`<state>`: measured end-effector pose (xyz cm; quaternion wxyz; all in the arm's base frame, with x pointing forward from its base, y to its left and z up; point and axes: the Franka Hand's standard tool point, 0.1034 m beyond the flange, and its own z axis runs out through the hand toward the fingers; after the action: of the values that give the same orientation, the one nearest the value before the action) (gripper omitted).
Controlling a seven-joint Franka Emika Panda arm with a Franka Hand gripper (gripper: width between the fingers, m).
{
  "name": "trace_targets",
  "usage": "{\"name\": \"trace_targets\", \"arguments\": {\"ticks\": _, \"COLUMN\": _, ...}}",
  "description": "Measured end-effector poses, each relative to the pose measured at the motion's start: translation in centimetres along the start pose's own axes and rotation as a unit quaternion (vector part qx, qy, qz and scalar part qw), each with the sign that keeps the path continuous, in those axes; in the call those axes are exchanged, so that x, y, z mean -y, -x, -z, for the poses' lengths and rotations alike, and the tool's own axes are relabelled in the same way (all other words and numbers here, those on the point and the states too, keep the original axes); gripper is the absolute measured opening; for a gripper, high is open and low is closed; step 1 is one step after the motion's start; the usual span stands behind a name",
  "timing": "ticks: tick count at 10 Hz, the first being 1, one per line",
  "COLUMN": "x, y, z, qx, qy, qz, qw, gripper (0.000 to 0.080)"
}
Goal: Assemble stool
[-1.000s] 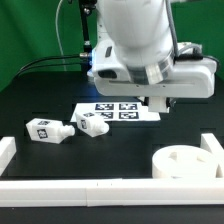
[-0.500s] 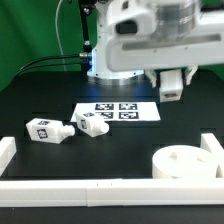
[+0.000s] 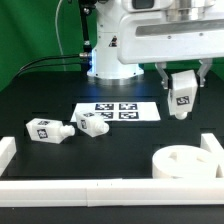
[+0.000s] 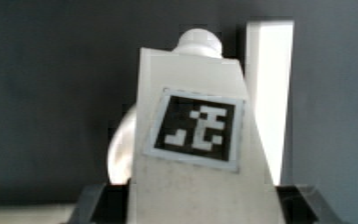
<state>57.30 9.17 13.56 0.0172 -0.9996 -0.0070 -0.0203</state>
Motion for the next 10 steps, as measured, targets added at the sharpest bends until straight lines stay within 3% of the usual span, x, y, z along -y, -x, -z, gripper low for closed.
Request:
{"name": "trace_targets", "arguments": {"ticks": 1, "x": 0.2, "y": -0.6, "z": 0.3, "qx": -0.008, "qy": 0.006, "qz": 0.021, "qw": 1.000, "gripper": 0.0323}}
{"name": "trace_targets", "arguments": {"ticks": 2, "x": 0.3, "y": -1.4, "z": 0.4, "qx": -0.068, "qy": 0.001, "qz": 0.017, "qw": 0.998, "gripper": 0.0323}}
{"name": "trace_targets", "arguments": {"ticks": 4, "x": 0.2, "y": -1.1, "z": -0.1, "qx": -0.114, "qy": -0.002, "qz": 0.018, "qw": 0.993, "gripper": 0.0323}}
{"name": "trace_targets", "arguments": {"ticks": 5, "x": 0.2, "y": -1.2, "z": -0.1, "qx": -0.114, "qy": -0.001, "qz": 0.020, "qw": 0.993, "gripper": 0.0323}}
{"name": "trace_targets", "arguments": {"ticks": 7, "x": 0.4, "y": -3.8, "z": 0.7, "qx": -0.113, "qy": 0.020, "qz": 0.086, "qw": 0.990, "gripper": 0.0323}}
{"name": "trace_targets", "arguments": {"ticks": 10, "x": 0.5, "y": -4.1, "z": 0.8, "qx": -0.116, "qy": 0.018, "qz": 0.089, "qw": 0.989, "gripper": 0.0323}}
